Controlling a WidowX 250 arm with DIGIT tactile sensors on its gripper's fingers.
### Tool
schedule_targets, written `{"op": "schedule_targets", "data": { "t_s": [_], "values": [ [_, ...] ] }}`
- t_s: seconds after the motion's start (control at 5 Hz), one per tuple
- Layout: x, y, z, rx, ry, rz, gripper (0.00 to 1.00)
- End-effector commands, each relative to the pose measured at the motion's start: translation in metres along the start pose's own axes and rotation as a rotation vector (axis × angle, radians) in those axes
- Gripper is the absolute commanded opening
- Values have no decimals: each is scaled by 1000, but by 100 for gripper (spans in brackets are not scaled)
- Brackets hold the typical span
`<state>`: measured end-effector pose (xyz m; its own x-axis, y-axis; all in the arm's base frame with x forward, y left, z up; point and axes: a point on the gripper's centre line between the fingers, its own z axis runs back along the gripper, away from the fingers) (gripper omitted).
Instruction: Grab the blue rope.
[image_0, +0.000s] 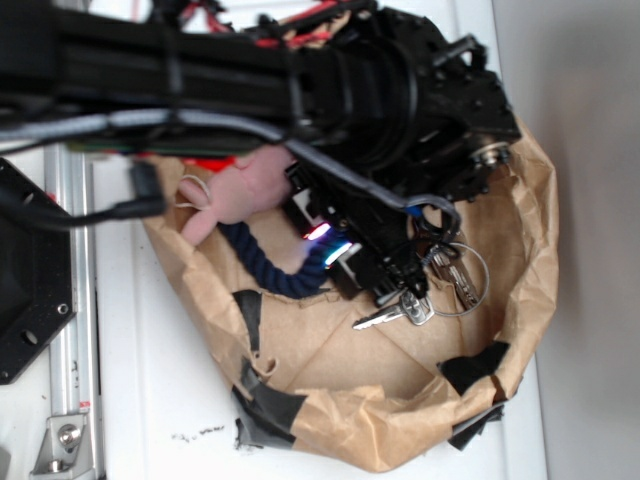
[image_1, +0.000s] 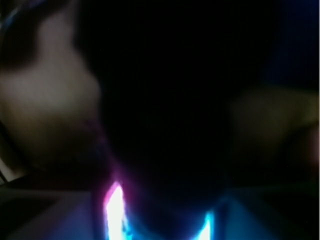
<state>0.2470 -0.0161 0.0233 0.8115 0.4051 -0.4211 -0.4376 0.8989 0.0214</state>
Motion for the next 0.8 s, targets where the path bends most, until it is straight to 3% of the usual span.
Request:
{"op": "schedule_targets", "data": {
  "t_s": [0.0,0.2,0.4,0.6],
  "values": [
    [-49,14,83,55,-240,-441,0],
    [-62,16,112,-5,-167,-537,0],
    [-64,8,120,-23,-215,-611,0],
    [-55,4,128,5,-265,-599,0]
  ]
}}
